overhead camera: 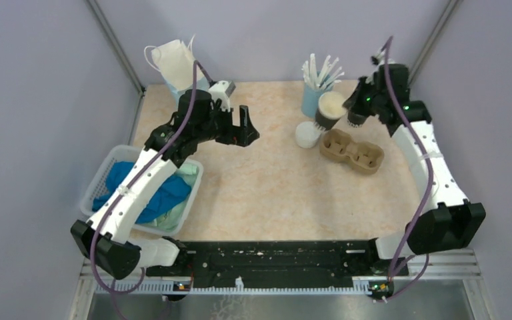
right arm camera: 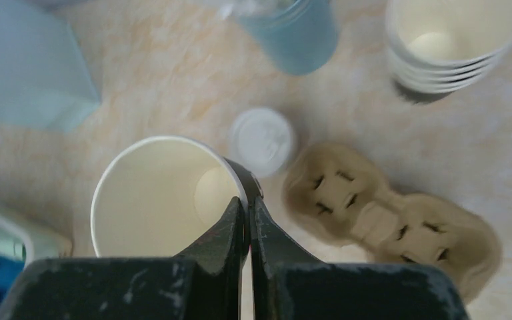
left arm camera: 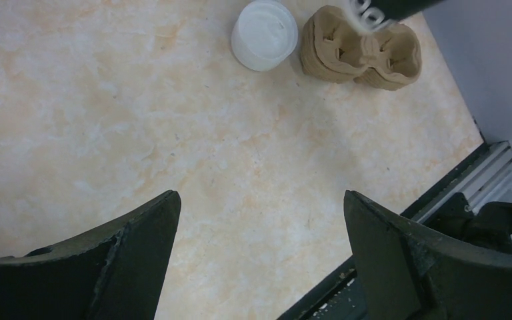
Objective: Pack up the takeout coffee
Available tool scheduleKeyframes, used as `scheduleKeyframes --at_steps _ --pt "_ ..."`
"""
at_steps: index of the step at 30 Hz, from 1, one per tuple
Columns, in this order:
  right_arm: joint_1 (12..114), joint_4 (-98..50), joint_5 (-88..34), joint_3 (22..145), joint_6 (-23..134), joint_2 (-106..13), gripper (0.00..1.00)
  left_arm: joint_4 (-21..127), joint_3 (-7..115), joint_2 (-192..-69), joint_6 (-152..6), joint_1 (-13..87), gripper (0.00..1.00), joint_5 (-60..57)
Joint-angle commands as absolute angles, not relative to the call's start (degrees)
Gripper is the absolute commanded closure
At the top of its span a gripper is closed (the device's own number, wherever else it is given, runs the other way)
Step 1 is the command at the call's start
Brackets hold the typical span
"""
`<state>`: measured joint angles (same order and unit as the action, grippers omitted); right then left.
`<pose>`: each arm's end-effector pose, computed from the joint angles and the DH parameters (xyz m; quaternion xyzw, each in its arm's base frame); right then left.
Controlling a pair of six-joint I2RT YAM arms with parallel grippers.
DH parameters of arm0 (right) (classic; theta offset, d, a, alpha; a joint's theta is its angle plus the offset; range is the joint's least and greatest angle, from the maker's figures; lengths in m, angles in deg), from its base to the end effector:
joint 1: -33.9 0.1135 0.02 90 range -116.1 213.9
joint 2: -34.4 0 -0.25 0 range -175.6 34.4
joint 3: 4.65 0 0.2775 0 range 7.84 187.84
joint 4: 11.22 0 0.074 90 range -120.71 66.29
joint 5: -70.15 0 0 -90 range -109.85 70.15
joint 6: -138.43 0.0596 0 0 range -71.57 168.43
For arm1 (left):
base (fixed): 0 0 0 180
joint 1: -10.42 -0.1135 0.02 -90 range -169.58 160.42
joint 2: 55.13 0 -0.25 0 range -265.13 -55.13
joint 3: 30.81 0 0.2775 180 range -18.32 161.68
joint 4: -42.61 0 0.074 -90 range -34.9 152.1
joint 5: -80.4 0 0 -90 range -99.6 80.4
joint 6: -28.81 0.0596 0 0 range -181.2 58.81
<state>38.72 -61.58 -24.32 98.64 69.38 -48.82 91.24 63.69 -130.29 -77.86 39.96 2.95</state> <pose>0.3647 0.0354 0.3897 0.1024 0.8608 0.1439 0.4774 0.2834 -0.1755 0.3824 0.1510 0.8461 -0.2839 0.4250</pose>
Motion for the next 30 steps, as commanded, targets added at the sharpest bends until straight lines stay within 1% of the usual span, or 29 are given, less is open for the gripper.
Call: scheduleKeyframes --at_steps 1,4,9,19,25,30 --pt "51.7 -57.4 -32.9 87.3 65.7 -42.8 1.0 90.5 60.0 -124.3 -85.9 40.2 0.02 3.1" --pt "61.5 -54.6 -31.3 79.9 66.4 -40.5 1.0 92.2 57.9 -121.5 -88.6 40.2 0.02 2.2" --pt "69.7 -50.0 -29.8 71.0 67.4 -40.5 1.0 97.4 57.2 -118.0 -89.8 40.2 0.02 -1.0" --pt "77.6 -42.1 -24.8 64.1 65.4 -41.7 1.0 96.5 50.3 -110.7 -96.8 40.2 0.02 0.1" --pt "82.9 -37.0 -18.7 60.1 62.1 -39.9 1.0 96.9 50.0 -109.4 -97.7 40.2 0.02 0.0" --pt "85.0 -36.2 -15.8 58.5 61.9 -39.4 1.0 97.7 50.5 -109.4 -97.0 40.2 0.02 -0.2"
